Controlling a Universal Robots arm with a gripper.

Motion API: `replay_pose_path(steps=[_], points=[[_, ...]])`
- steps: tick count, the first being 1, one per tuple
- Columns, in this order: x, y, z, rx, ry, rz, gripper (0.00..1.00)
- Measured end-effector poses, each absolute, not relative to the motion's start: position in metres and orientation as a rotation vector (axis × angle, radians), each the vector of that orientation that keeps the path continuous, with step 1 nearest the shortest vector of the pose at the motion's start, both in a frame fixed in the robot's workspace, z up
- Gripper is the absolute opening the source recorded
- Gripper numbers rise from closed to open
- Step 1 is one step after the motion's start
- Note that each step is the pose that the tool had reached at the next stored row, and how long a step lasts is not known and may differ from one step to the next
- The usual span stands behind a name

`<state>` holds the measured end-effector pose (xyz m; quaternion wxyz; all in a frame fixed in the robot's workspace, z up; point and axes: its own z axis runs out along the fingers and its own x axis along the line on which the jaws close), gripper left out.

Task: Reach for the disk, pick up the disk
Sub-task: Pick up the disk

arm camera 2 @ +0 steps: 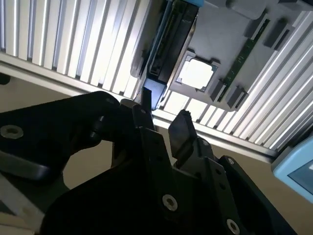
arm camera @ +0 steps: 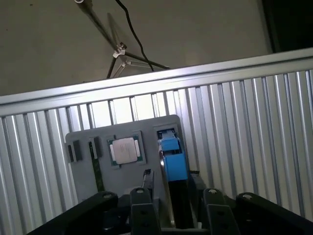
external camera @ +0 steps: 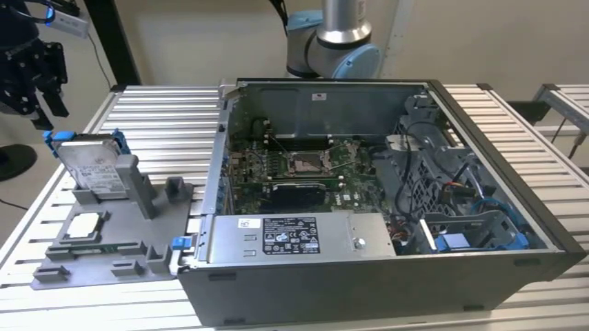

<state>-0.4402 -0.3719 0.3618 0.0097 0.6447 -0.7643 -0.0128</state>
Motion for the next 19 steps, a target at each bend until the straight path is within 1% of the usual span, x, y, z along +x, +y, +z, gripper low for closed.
replay_pose_path(steps=[12, 19], points=[[-0.44, -0.372, 0.361, 2.013, -2.387, -0.04, 1.0], [-0.44, -0.371, 0.35, 2.013, -2.386, -0.039, 1.0]])
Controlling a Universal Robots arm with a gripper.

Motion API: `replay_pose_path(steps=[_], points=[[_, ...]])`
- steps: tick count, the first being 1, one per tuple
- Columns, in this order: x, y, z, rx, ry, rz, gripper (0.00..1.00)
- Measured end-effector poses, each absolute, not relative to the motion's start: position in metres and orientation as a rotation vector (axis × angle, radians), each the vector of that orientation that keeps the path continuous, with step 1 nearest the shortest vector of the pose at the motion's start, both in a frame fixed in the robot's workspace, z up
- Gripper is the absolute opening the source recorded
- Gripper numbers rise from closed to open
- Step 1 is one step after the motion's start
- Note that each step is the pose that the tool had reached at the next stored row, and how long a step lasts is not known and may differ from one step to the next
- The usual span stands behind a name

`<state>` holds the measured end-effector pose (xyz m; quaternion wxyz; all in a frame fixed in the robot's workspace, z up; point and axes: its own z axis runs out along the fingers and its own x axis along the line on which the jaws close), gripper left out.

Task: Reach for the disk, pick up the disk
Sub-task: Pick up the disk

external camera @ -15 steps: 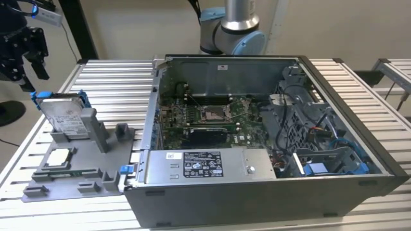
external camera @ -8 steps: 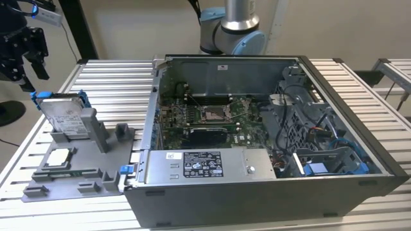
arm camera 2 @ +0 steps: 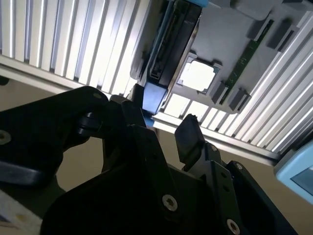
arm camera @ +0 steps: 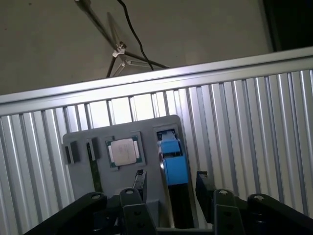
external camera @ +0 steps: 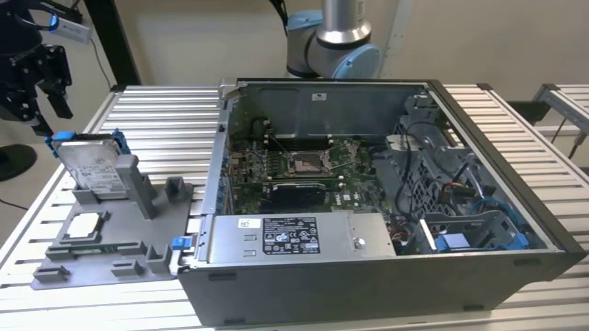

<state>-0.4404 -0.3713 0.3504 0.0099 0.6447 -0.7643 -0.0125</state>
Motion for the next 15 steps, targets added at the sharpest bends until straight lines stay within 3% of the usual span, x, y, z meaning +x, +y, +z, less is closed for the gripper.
replay_pose_path(steps=[15], points=[[-0.441, -0.368, 0.323, 2.031, -2.377, -0.033, 1.0]])
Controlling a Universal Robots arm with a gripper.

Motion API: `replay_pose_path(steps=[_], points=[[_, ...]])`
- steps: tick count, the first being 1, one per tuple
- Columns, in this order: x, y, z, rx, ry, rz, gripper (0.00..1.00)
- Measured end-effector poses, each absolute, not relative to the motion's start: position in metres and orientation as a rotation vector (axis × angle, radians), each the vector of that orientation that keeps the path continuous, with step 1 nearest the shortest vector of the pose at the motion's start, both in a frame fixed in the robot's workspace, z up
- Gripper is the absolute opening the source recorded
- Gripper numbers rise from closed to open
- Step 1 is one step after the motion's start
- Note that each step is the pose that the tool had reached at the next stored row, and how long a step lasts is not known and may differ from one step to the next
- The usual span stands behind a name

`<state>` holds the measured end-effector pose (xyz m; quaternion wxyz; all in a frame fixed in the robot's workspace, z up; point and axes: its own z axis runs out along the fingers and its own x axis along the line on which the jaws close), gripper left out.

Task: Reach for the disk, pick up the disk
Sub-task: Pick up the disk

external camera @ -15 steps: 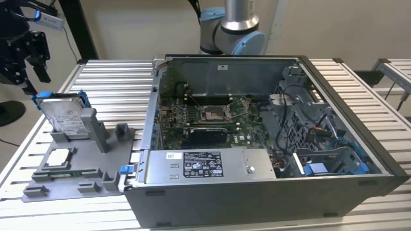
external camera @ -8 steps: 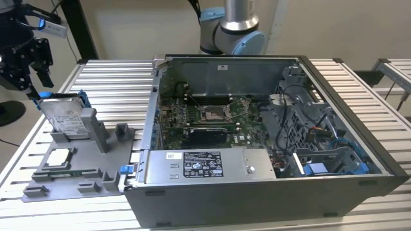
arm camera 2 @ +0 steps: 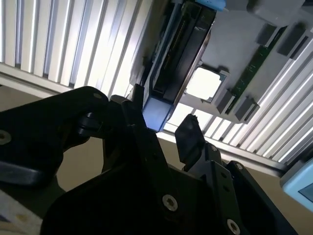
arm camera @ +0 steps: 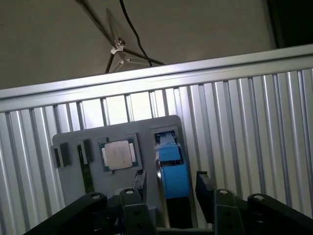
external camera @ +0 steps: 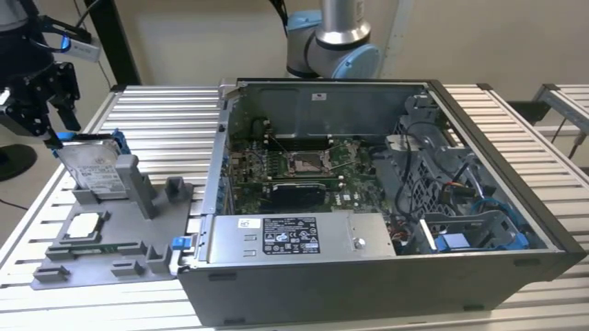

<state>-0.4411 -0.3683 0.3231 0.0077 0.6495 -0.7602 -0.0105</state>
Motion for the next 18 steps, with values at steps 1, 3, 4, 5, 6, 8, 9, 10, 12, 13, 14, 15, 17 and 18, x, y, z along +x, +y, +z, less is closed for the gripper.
replay_pose_path(steps=[1, 3, 4, 5, 6, 8, 9, 10, 12, 13, 14, 15, 17, 18], points=[[-0.441, -0.368, 0.321, 2.034, -2.375, -0.031, 1.0], [-0.441, -0.368, 0.318, 2.039, -2.372, -0.03, 1.0], [-0.441, -0.367, 0.316, 2.04, -2.372, -0.03, 1.0], [-0.442, -0.367, 0.314, 2.041, -2.371, -0.029, 1.0], [-0.442, -0.367, 0.312, 2.041, -2.371, -0.029, 1.0], [-0.442, -0.367, 0.308, 2.043, -2.371, -0.028, 1.0], [-0.443, -0.367, 0.307, 2.044, -2.37, -0.027, 1.0], [-0.443, -0.367, 0.305, 2.046, -2.37, -0.025, 1.0], [-0.443, -0.367, 0.301, 2.05, -2.37, -0.022, 1.0], [-0.443, -0.367, 0.299, 2.051, -2.37, -0.021, 1.0], [-0.443, -0.367, 0.297, 2.051, -2.37, -0.021, 1.0], [-0.443, -0.367, 0.296, 2.052, -2.37, -0.021, 1.0], [-0.443, -0.367, 0.292, 2.054, -2.369, -0.02, 1.0], [-0.443, -0.367, 0.29, 2.055, -2.368, -0.019, 1.0]])
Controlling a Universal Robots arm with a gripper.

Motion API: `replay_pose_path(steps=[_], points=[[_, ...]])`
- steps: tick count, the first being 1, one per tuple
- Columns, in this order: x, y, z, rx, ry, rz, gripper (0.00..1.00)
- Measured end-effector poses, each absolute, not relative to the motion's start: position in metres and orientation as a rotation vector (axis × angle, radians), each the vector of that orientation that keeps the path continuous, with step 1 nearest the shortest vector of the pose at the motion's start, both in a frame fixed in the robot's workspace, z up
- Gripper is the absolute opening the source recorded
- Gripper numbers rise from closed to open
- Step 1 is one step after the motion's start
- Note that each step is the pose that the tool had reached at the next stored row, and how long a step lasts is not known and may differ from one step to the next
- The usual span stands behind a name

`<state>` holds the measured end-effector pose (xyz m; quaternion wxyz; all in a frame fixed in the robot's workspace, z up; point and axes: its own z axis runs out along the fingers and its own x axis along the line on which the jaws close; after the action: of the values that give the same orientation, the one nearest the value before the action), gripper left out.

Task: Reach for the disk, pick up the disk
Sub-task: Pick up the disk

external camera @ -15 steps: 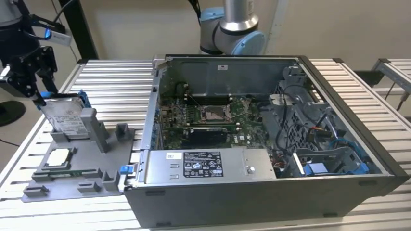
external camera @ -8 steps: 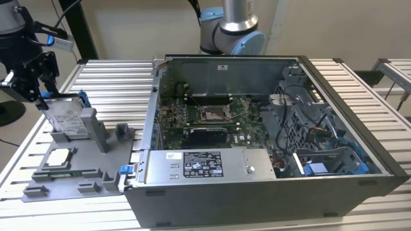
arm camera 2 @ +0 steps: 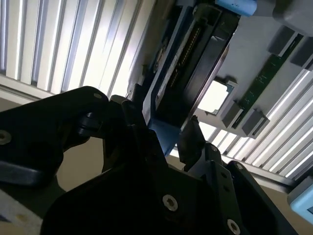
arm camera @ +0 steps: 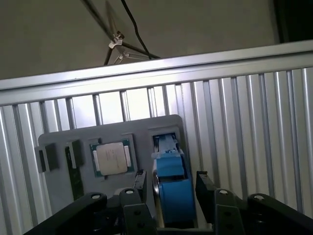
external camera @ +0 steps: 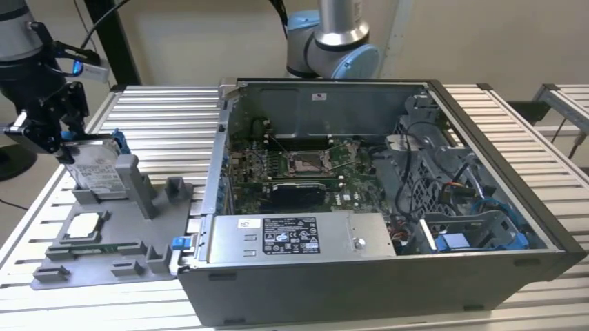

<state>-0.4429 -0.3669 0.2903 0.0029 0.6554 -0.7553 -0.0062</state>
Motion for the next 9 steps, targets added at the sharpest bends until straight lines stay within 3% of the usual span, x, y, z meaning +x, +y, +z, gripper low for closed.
replay_pose_path(steps=[9], points=[[-0.443, -0.366, 0.274, 2.066, -2.363, -0.016, 1.0]])
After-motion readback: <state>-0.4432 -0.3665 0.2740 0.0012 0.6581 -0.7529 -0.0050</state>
